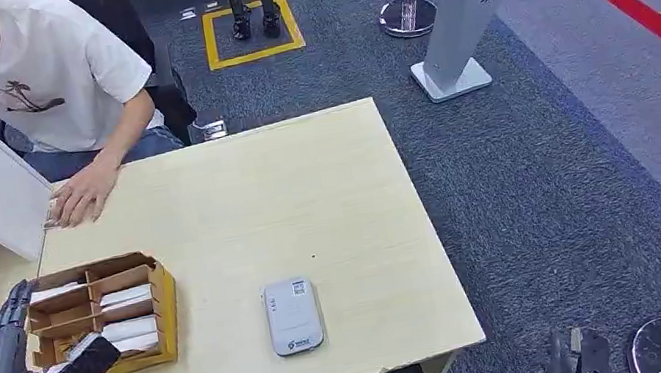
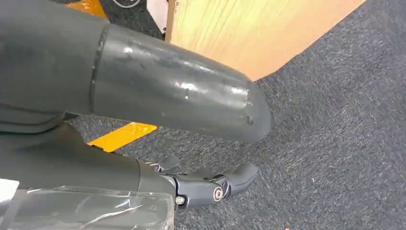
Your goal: Pass the card to the sensor for recognition and then transmit it.
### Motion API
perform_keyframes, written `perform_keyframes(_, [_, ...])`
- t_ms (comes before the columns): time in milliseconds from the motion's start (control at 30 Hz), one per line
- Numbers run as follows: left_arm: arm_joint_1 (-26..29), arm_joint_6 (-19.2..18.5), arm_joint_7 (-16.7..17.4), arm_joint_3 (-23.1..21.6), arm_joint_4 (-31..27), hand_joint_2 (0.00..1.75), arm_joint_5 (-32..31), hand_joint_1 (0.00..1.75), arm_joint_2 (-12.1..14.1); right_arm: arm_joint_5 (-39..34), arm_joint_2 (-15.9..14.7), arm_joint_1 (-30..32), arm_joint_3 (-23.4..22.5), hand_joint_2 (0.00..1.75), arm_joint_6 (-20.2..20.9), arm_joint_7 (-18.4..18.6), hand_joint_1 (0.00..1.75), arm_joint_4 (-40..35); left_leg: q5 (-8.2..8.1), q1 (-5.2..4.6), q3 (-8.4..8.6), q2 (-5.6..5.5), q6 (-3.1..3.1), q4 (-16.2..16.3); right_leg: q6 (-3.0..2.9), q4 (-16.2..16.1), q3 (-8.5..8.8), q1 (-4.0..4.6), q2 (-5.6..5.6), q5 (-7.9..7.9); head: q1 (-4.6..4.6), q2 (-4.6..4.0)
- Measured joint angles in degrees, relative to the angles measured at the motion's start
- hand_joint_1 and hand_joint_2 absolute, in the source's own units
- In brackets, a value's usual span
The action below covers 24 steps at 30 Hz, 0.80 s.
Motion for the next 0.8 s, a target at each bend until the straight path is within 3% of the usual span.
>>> perform_keyframes(500, [0.1, 0.3, -0.4, 0.0, 0.0, 1.75, 0.1, 0.00, -0.2, 0.0, 0.0, 0.0, 0.0, 0.00, 0.0, 0.0, 0.00, 0.0, 0.00, 0.00, 0.00, 0.00, 0.00, 0.0, 0.00, 0.0, 0.00, 0.00, 0.00, 0.00, 0.00, 0.00])
perform_keyframes(600, [-0.3, 7.9, -5.8, 0.0, -0.5, 1.75, -0.4, 0.00, -2.4, 0.0, 0.0, 0.0, 0.0, 0.00, -0.6, 0.0, 0.00, 0.0, 0.00, -0.02, 0.00, -0.04, 0.00, 0.0, 0.01, 0.0, 0.01, -0.02, -0.04, -0.01, 0.00, 0.00])
perform_keyframes(800, [-1.1, 8.9, -4.6, 0.0, -1.0, 1.75, -2.3, 0.00, -5.0, 0.1, 0.0, 0.2, 0.0, 0.00, -0.8, 0.0, 0.00, 0.0, -0.01, -0.01, 0.00, 0.00, 0.01, 0.0, 0.01, 0.0, -0.01, -0.01, 0.01, 0.00, 0.00, 0.00])
